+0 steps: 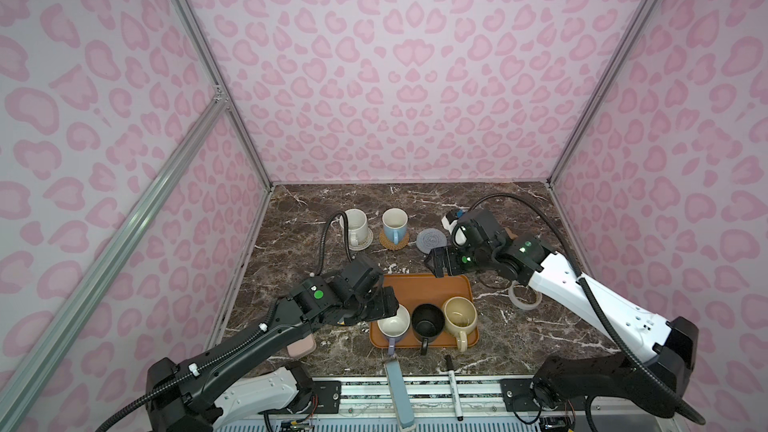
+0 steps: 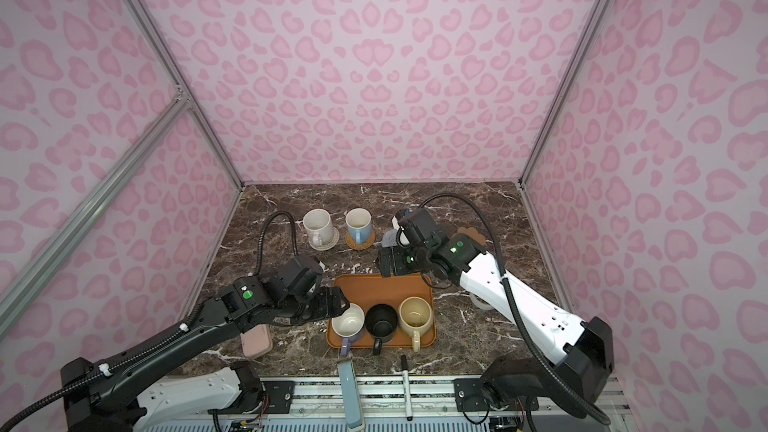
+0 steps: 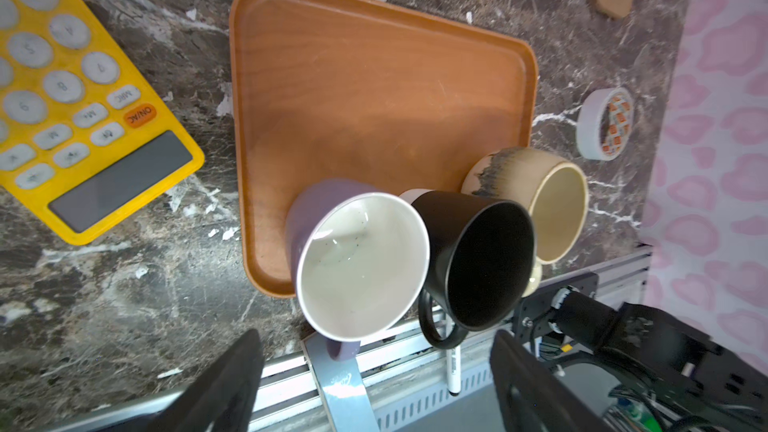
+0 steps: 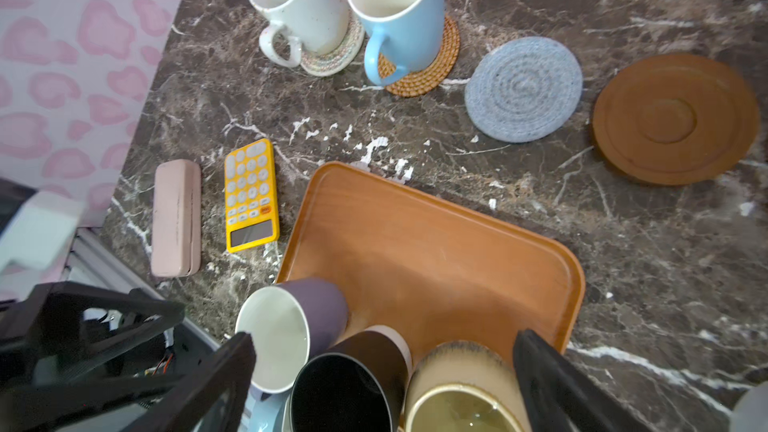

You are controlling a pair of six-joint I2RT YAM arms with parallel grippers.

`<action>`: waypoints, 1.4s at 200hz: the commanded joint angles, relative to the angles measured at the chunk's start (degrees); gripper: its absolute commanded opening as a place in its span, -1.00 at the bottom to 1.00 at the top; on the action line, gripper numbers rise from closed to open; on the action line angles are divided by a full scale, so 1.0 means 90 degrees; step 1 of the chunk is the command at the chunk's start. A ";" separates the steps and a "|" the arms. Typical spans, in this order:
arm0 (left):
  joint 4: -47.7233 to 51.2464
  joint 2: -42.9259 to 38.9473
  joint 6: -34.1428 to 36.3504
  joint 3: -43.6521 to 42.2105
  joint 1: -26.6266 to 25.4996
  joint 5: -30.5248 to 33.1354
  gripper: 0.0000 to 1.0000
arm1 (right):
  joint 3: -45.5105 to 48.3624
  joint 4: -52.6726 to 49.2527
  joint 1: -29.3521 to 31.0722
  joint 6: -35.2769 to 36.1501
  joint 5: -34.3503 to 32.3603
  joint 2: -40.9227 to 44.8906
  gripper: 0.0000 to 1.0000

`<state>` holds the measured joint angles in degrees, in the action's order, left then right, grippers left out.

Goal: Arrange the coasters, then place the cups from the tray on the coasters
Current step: 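Raise the right gripper out of the blue mug while left gripper nears the tray, then lower the left gripper into the lavender mug on the tray while right gripper hovers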

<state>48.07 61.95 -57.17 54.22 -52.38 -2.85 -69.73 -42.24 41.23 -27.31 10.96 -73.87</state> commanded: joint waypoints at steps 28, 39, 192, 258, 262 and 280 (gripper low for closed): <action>0.0050 0.0408 -0.0745 -0.0098 -0.0948 0.0829 0.49 | 0.1002 0.0336 0.0085 0.0024 0.0571 0.0979 0.97; -0.0012 0.0494 -0.0861 -0.0175 -0.1100 0.0847 0.43 | 0.1188 0.0403 0.0115 -0.0041 0.0593 0.1175 0.97; -0.0074 0.1704 -0.1419 -0.0348 -0.2024 0.1406 -0.07 | 0.2189 0.1066 0.0934 -0.0608 0.0675 0.1974 0.97; -0.0159 0.2295 -0.1206 -0.0212 -0.2024 0.1420 -0.24 | 0.2467 0.1288 0.0975 -0.0791 0.0660 0.2138 0.97; -0.0142 0.2316 -0.1193 -0.0191 -0.2031 0.1429 -0.25 | 0.2496 0.1307 0.0975 -0.0800 0.0665 0.2155 0.97; -0.0109 0.2395 -0.1157 -0.0138 -0.2027 0.1459 -0.25 | 0.2575 0.1363 0.0973 -0.0839 0.0614 0.2210 0.97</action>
<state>46.35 82.72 -68.14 51.86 -70.63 8.40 -47.48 -31.83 49.93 -33.89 17.08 -54.50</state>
